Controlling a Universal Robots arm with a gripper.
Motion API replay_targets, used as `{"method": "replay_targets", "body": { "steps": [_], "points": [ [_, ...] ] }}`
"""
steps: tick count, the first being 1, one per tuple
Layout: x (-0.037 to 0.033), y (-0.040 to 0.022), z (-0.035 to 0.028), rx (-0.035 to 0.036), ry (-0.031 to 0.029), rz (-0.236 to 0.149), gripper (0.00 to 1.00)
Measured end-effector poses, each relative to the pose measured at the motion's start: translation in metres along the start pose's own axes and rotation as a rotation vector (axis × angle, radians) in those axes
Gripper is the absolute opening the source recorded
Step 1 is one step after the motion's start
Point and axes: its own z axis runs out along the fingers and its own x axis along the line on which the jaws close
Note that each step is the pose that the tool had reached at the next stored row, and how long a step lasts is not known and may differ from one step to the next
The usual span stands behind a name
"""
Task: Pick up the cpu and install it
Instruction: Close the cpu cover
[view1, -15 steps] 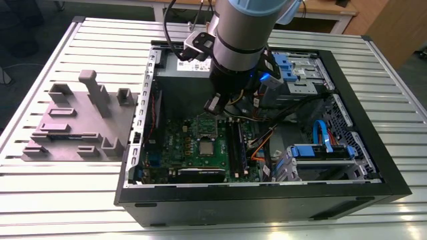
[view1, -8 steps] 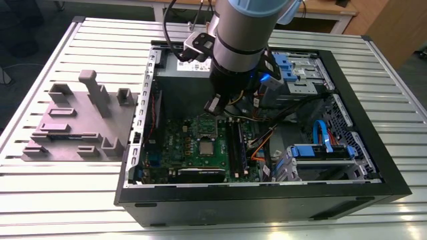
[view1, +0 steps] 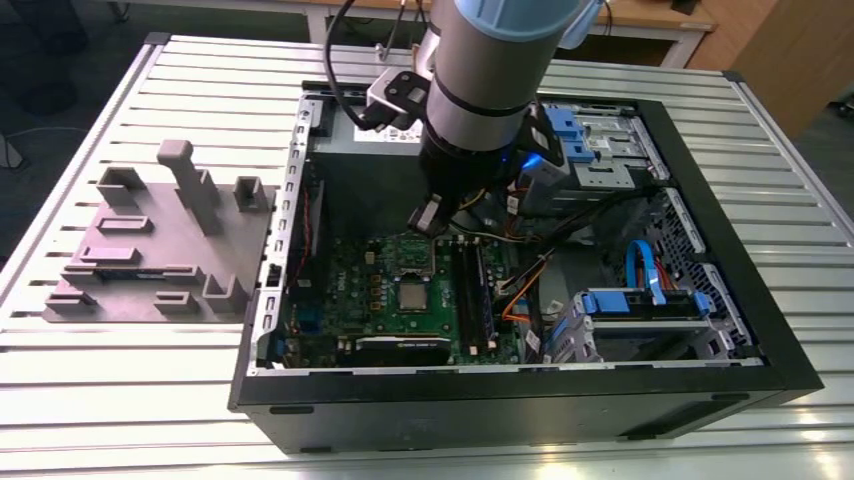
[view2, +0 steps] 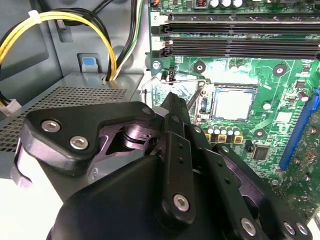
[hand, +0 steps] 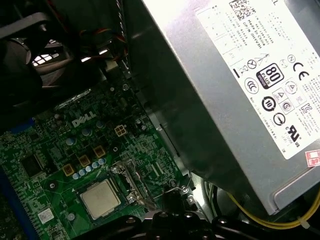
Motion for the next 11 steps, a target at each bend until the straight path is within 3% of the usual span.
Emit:
{"method": "replay_targets", "body": {
  "steps": [11],
  "points": [
    [0.0008,-0.0005,-0.0002,0.0,0.0001,0.0,0.11]
  ]
}}
